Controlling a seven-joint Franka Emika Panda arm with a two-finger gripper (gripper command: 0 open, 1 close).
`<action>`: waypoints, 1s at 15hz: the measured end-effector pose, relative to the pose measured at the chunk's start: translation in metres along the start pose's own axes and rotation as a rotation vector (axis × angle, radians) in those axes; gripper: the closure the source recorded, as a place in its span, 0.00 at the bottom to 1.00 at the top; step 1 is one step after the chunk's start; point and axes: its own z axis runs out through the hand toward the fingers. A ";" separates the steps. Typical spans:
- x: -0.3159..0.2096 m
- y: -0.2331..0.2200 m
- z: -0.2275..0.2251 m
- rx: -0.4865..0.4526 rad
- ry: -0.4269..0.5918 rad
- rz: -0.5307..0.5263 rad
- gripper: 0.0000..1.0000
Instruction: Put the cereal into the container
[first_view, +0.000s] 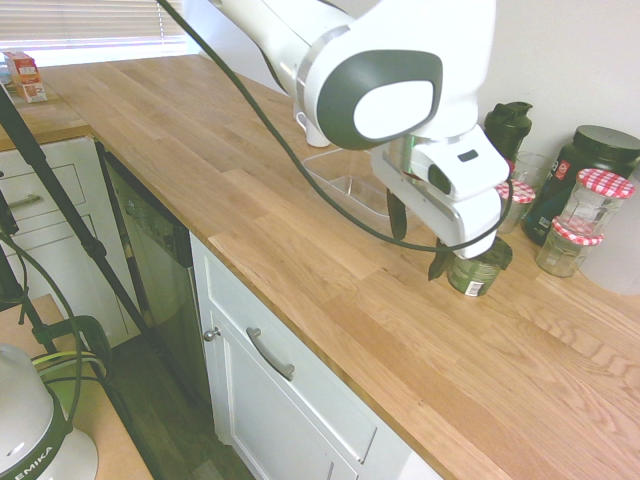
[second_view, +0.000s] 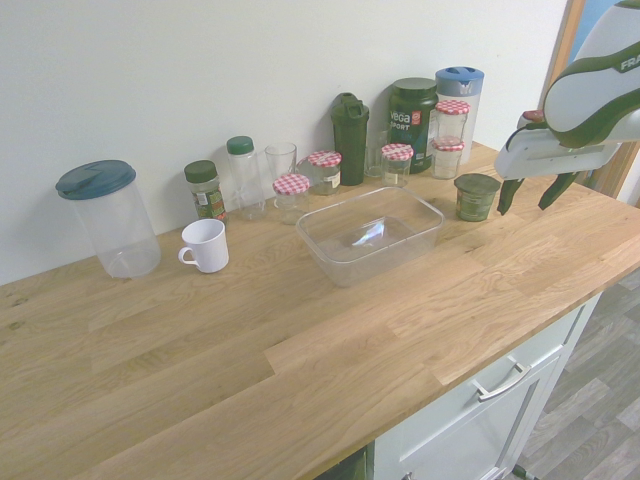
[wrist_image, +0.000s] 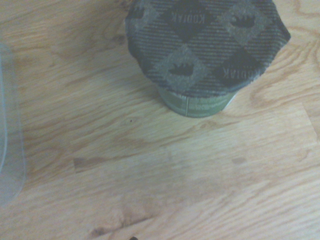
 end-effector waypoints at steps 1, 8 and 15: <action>0.005 -0.005 0.007 -0.003 0.001 0.000 0.00; 0.023 -0.031 0.040 -0.015 -0.007 0.020 0.00; 0.037 -0.058 0.072 -0.020 0.009 0.064 0.00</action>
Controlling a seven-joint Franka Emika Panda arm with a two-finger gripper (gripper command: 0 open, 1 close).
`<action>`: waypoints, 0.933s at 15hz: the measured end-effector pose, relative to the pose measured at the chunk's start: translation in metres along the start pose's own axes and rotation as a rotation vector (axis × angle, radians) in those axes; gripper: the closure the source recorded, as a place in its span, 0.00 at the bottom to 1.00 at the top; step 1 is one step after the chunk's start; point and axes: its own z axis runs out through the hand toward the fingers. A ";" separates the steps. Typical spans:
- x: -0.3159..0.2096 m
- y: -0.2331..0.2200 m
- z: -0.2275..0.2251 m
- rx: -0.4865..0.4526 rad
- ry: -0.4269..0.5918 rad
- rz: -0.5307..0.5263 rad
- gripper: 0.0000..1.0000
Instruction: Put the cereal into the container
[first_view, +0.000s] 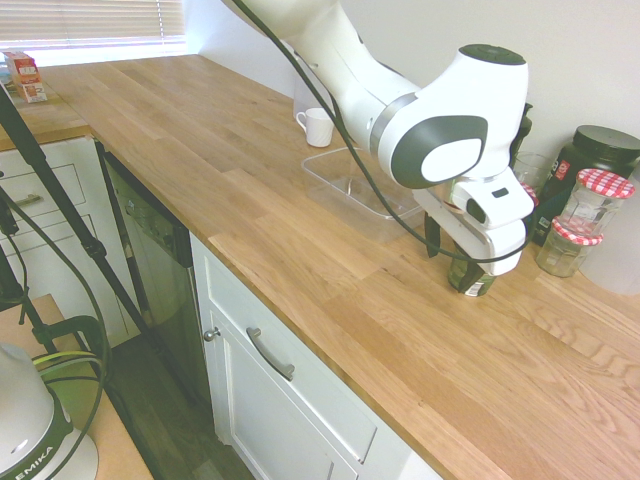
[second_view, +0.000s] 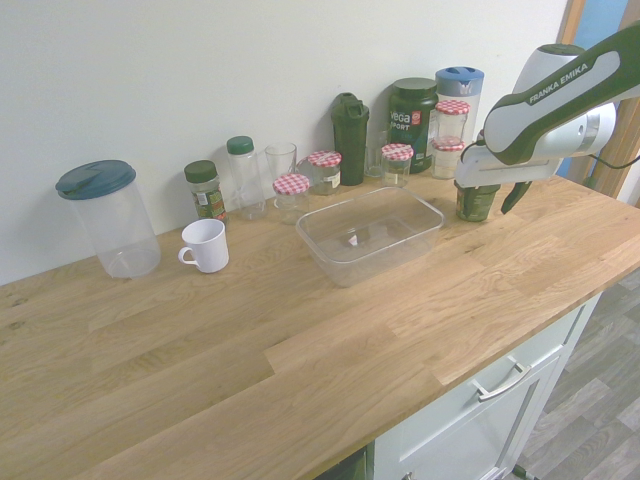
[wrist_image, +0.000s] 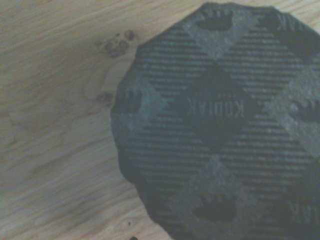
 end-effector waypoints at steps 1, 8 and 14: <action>0.003 -0.003 0.004 -0.003 0.002 0.008 0.00; 0.017 -0.020 0.020 -0.004 0.020 0.043 0.00; 0.026 -0.027 0.027 0.016 0.029 0.069 1.00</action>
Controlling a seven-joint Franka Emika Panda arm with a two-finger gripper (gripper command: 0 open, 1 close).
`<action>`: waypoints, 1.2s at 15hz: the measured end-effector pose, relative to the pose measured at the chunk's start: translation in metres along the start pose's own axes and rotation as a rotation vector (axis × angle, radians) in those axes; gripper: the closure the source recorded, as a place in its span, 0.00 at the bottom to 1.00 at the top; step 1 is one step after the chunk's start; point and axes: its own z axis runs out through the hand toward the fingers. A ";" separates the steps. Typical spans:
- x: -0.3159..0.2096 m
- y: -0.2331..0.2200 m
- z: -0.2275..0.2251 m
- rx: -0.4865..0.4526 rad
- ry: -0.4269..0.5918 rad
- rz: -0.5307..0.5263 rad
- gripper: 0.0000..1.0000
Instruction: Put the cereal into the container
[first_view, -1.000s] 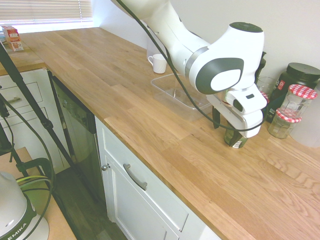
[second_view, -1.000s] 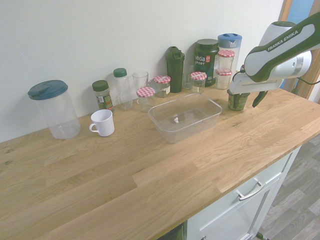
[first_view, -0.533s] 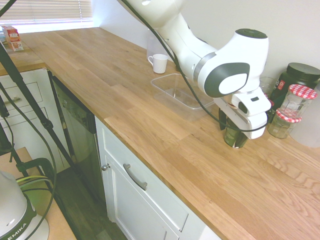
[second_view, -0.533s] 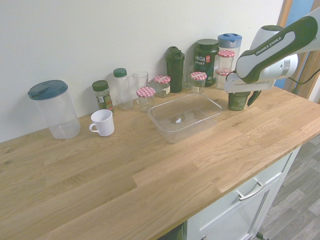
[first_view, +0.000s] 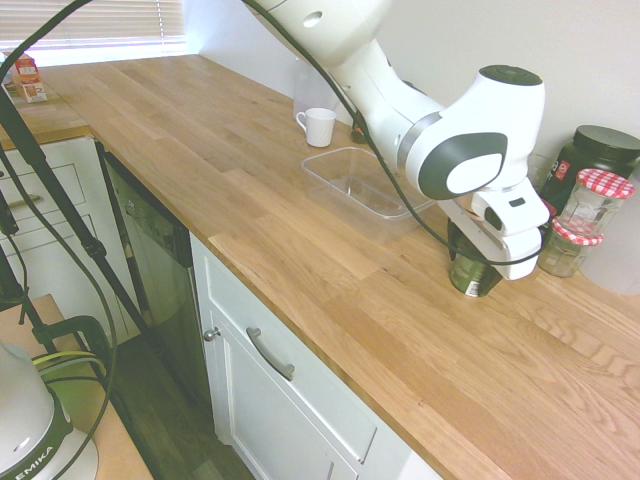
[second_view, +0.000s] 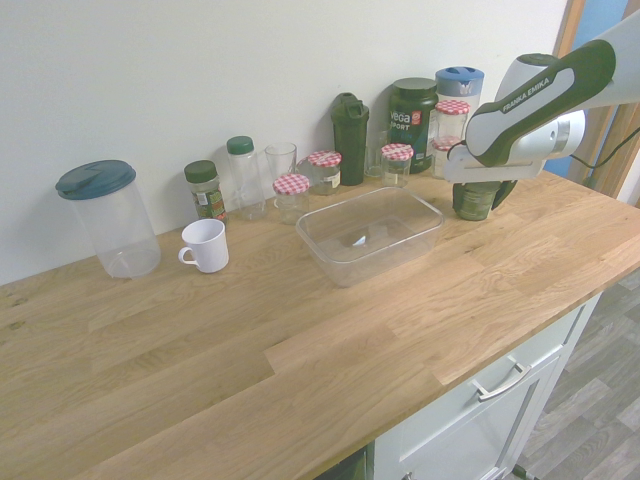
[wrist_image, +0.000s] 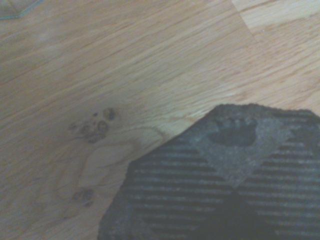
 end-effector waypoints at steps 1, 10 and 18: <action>0.001 -0.001 0.000 0.002 0.000 0.003 1.00; 0.008 -0.013 -0.041 0.067 0.039 0.001 1.00; -0.122 -0.063 -0.169 0.168 0.115 -0.134 1.00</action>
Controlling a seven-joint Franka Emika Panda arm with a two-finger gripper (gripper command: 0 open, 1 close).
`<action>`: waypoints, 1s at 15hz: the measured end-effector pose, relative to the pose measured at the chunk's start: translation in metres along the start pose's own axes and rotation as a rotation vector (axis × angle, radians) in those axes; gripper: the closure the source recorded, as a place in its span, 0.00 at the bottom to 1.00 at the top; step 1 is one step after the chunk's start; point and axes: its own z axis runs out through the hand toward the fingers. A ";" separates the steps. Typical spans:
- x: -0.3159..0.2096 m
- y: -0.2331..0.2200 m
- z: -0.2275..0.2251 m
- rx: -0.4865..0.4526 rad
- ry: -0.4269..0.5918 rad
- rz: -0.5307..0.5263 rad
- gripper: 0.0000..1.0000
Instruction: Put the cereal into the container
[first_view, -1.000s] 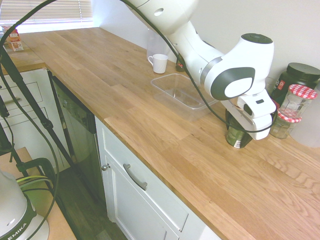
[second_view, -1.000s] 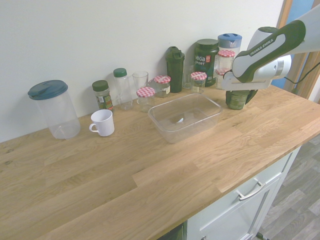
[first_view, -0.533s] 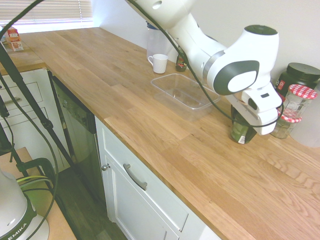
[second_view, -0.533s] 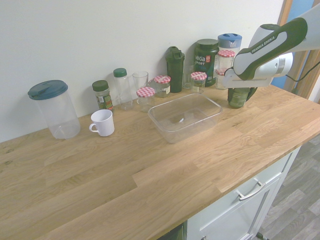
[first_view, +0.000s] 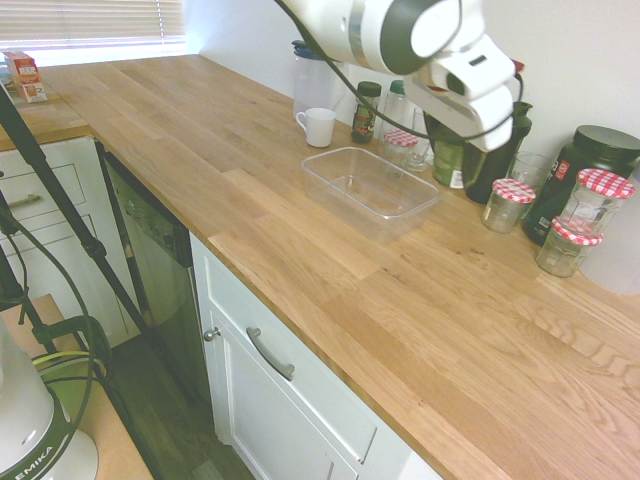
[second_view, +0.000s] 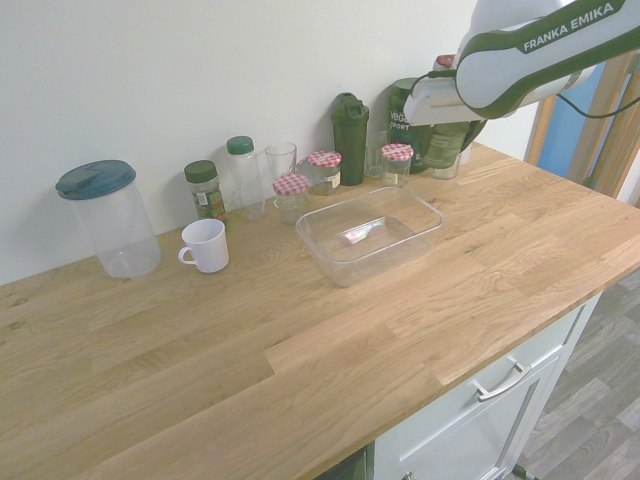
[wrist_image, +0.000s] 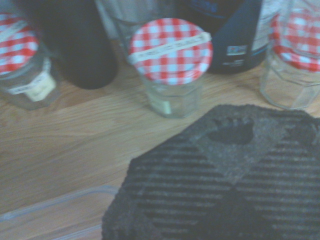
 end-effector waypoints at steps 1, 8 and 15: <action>-0.025 -0.008 -0.009 0.001 0.002 -0.022 1.00; -0.156 -0.038 0.003 -0.034 -0.020 -0.121 1.00; -0.166 -0.052 0.067 -0.089 -0.039 -0.108 1.00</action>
